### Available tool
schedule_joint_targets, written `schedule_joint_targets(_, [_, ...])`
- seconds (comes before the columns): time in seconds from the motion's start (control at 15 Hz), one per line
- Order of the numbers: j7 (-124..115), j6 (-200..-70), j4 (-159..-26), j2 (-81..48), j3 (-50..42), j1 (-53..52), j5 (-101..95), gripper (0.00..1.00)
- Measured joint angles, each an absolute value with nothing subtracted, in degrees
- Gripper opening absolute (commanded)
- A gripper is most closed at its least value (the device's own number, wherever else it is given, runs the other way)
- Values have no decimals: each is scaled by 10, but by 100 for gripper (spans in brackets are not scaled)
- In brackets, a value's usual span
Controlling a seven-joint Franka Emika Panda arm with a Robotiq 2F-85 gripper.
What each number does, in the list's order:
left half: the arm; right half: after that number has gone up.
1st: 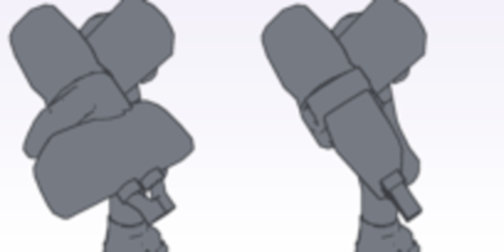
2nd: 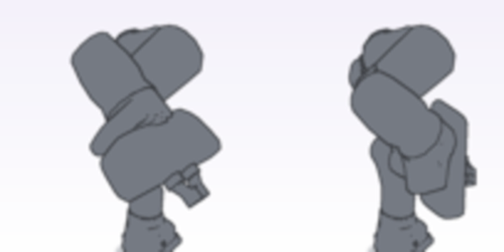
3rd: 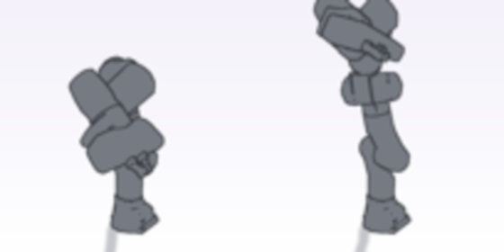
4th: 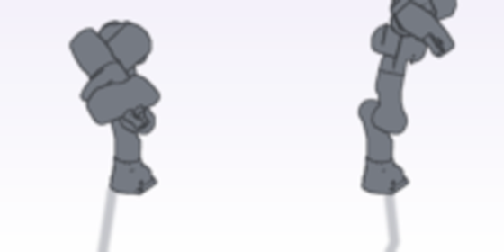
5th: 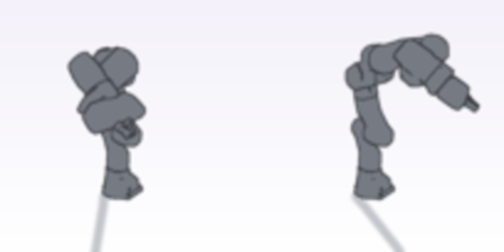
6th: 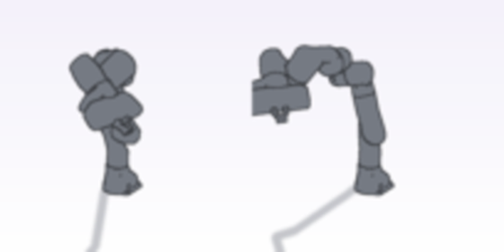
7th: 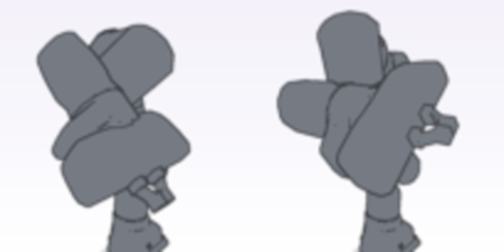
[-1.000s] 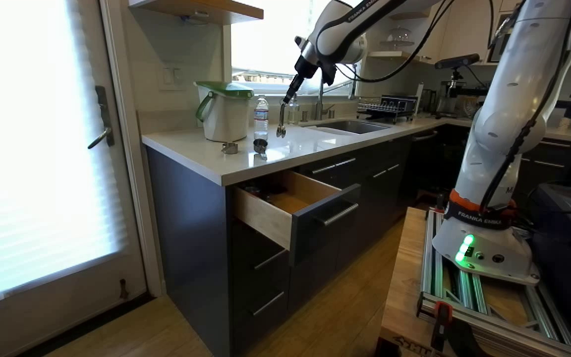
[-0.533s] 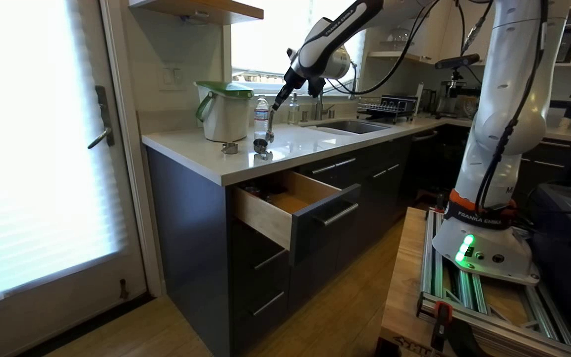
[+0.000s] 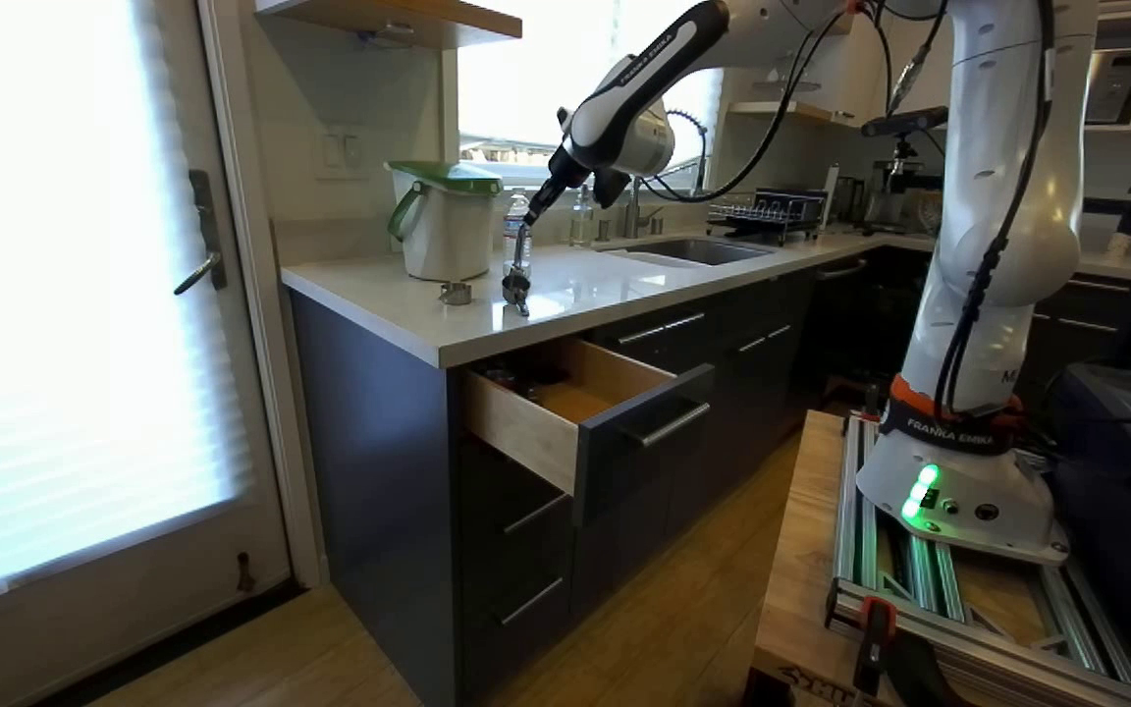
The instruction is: Move the measuring spoons from the drawer to the countertop
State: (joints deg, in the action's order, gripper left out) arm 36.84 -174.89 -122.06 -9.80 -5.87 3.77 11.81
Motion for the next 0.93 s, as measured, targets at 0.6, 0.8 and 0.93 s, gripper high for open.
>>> schedule_joint_targets(0.6, [376,-1755,-1215,-118,-80,68,116,1])
schedule_joint_targets(0.8, [385,-1755,-1216,-128,-87,72,115,1])
schedule_joint_targets(0.93, [393,-1755,-1216,-136,-88,78,115,1])
